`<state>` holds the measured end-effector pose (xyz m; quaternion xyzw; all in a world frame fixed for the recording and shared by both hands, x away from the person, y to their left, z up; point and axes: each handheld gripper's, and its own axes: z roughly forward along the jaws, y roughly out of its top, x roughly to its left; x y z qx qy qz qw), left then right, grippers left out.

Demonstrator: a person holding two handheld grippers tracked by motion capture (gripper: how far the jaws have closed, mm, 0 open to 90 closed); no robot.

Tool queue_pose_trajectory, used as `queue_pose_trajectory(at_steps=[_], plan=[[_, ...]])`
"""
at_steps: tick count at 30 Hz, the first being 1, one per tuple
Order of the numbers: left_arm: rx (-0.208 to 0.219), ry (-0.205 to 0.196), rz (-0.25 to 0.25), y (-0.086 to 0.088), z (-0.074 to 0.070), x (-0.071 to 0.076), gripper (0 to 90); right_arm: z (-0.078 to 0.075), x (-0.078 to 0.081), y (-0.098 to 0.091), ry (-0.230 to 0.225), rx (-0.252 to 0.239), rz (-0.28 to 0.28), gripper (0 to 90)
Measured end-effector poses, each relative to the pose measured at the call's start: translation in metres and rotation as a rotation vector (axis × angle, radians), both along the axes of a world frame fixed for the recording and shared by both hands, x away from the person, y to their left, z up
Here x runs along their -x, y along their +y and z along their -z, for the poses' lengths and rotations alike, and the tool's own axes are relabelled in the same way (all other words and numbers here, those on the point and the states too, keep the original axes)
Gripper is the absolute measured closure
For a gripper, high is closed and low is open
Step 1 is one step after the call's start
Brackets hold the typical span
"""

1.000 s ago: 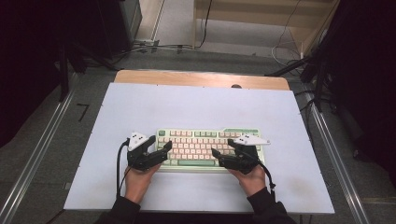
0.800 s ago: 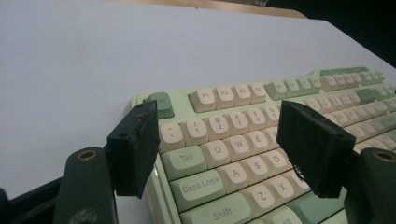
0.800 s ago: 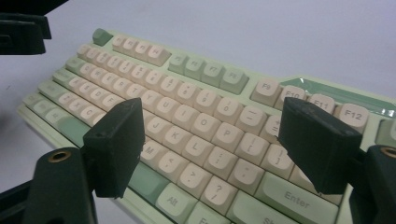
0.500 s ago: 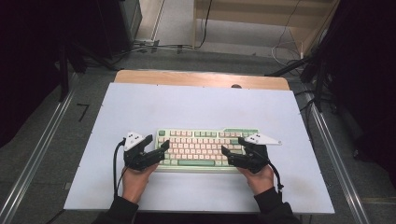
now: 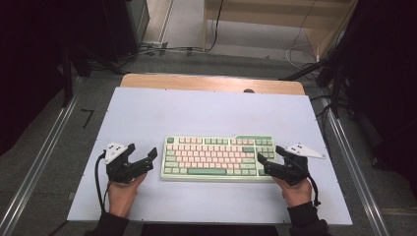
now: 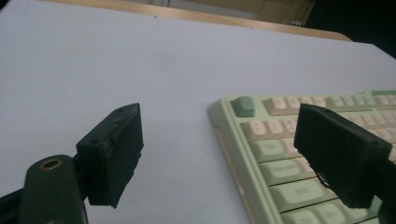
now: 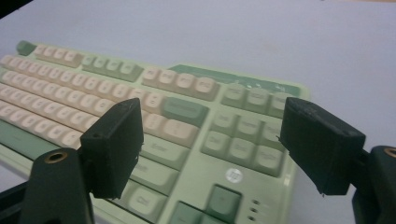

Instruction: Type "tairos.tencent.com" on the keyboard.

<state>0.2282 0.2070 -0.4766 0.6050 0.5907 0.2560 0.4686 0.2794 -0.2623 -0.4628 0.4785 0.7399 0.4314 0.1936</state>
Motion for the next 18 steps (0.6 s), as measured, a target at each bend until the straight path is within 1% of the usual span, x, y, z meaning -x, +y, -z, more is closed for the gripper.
queue_pose_trajectory(at_steps=[2, 4, 9, 12, 14, 18], plan=[[-0.008, 0.007, -0.018, 0.009, 0.002, 0.002, 15.8, 0.000, 0.001, -0.010, -0.007, 0.001, 0.027, 19.6], [-0.027, 0.024, -0.033, 0.017, 0.005, 0.004, 15.8, 0.000, 0.002, -0.021, -0.009, 0.001, 0.055, 19.8], [-0.044, 0.066, -0.052, 0.033, 0.014, 0.007, 15.8, 0.005, 0.005, -0.049, -0.006, 0.012, 0.128, 20.1], [-0.052, 0.077, -0.056, 0.037, 0.017, 0.007, 15.8, 0.007, 0.008, -0.062, -0.006, 0.036, 0.168, 20.1], [-0.063, 0.081, -0.058, 0.038, 0.018, 0.006, 15.8, 0.009, 0.009, -0.069, -0.003, 0.042, 0.187, 20.2], [-0.098, 0.084, -0.066, 0.038, 0.020, 0.003, 15.8, 0.010, 0.013, -0.082, -0.001, 0.055, 0.217, 20.3]])
